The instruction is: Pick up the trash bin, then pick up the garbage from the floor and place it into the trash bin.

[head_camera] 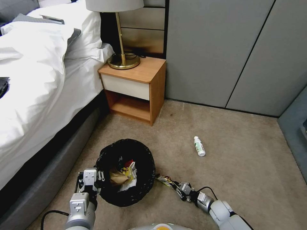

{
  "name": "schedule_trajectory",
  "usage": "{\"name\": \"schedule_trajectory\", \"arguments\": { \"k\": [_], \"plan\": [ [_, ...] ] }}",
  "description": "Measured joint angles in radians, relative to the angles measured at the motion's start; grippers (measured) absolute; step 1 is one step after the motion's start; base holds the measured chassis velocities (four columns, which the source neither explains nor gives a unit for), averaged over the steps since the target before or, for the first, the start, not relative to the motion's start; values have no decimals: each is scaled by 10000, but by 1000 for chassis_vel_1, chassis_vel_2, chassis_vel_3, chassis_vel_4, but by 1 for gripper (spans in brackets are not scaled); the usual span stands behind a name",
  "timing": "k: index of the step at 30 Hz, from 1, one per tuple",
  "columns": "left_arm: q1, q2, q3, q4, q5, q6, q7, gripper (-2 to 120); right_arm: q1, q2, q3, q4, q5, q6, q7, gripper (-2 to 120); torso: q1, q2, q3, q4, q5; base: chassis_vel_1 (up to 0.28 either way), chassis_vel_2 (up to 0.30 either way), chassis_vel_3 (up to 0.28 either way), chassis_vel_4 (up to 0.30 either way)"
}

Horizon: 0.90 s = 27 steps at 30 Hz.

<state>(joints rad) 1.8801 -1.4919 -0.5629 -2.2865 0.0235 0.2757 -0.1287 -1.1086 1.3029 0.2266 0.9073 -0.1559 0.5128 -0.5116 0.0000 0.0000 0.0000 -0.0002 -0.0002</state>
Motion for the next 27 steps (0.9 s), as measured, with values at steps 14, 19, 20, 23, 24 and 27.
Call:
{"name": "schedule_trajectory", "arguments": {
  "k": [14, 19, 20, 23, 24, 27],
  "plan": [
    [24, 0, 92, -91, 23, -7, 2, 1, -1025, -387, 13, 2580, 1516, -99, 706, 0, 0, 0, 0, 3, 4, 0, 0, 0, 0],
    [62, -1, 163, -96, 109, -12, 9, 1, -2100, -746, 72, 5898, 2715, -95, 1237, 0, -1, 0, 0, 1, 0, 0, 0, 0, 0],
    [62, -1, 163, -96, 109, -12, 9, 1, -2100, -746, 72, 5898, 2715, -95, 1237, 0, -1, 0, 0, 1, 0, 0, 0, 0, 0],
    [69, -5, 213, -89, 172, -16, 15, 1, -2352, -834, 143, 7544, 3138, 67, 1419, 0, 0, 0, 0, 3, 1, 0, 0, 0, 0],
    [74, -6, 243, -64, 200, -23, 18, 1, -2419, -885, 158, 8294, 3299, 114, 1498, 0, -1, 0, 0, 3, 0, 0, 0, 0, 0],
    [75, 2, 297, -27, 252, -24, 23, 1, -2484, -997, 107, 9462, 3598, 81, 1573, 0, 0, 0, -1, 3, 0, 0, 0, 0, 0]
  ]
}}
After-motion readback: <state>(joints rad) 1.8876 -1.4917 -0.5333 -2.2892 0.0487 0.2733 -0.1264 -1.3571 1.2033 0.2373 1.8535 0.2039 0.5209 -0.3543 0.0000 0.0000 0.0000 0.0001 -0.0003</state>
